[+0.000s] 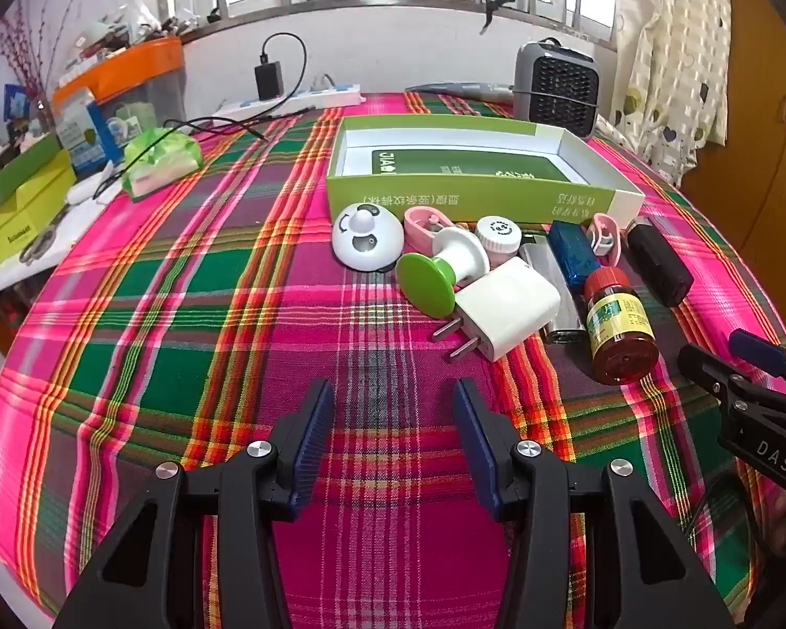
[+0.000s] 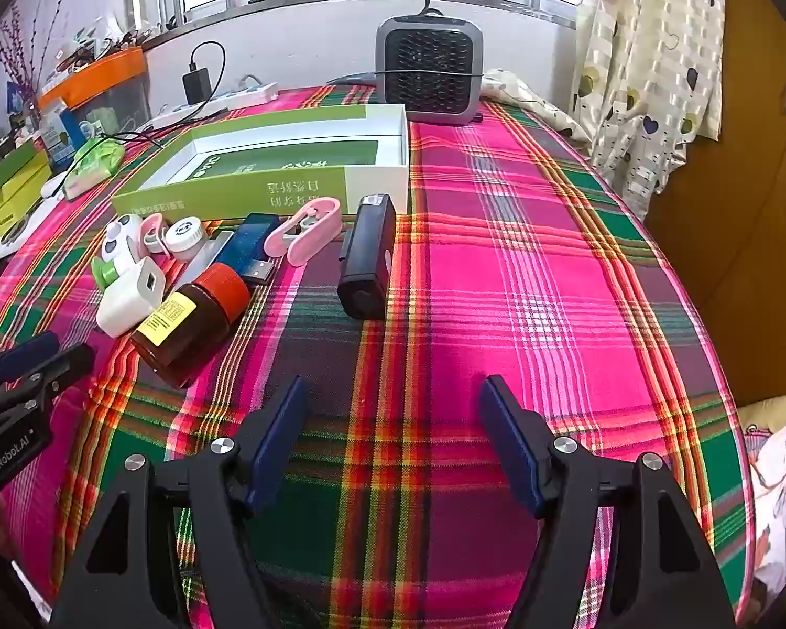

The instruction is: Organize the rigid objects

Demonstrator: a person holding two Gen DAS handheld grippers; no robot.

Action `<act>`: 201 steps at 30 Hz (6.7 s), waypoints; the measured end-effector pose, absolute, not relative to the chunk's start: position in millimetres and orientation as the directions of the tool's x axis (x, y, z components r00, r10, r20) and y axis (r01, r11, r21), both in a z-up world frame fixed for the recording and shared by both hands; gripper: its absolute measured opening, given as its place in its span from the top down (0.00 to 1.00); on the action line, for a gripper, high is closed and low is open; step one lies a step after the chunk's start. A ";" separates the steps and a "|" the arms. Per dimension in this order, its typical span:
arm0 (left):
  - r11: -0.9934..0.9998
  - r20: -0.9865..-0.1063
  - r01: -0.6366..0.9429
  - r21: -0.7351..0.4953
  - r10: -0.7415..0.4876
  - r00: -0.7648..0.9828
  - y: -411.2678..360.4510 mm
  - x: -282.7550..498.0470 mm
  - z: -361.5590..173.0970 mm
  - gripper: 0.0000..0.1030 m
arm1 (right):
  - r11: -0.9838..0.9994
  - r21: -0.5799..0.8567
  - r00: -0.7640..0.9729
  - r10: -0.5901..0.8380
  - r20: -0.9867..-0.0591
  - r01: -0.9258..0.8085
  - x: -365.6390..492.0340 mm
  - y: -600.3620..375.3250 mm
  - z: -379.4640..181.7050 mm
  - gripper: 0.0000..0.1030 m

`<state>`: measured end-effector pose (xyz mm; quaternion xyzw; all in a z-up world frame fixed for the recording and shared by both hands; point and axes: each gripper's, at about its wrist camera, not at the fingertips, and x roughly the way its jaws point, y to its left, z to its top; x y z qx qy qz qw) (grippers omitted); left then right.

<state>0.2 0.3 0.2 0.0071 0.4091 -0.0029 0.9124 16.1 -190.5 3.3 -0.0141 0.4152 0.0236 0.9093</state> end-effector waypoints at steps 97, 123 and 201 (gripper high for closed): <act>0.972 -0.762 0.176 -0.157 -0.233 0.605 5.3 65.6 23.1 0.55 | 0.991 0.086 0.628 0.131 -0.767 -0.102 73.7 -204.4 14.3 0.33; 0.974 -0.793 0.133 -0.181 -0.224 0.566 10.4 86.6 10.1 0.63 | 0.988 0.076 0.602 0.142 -0.786 -0.134 94.6 -196.2 9.7 0.62; 0.979 -0.792 0.138 -0.149 -0.202 0.576 16.7 207.7 21.2 0.63 | 0.963 0.034 0.555 0.182 -0.812 -0.266 203.0 -162.3 19.9 0.75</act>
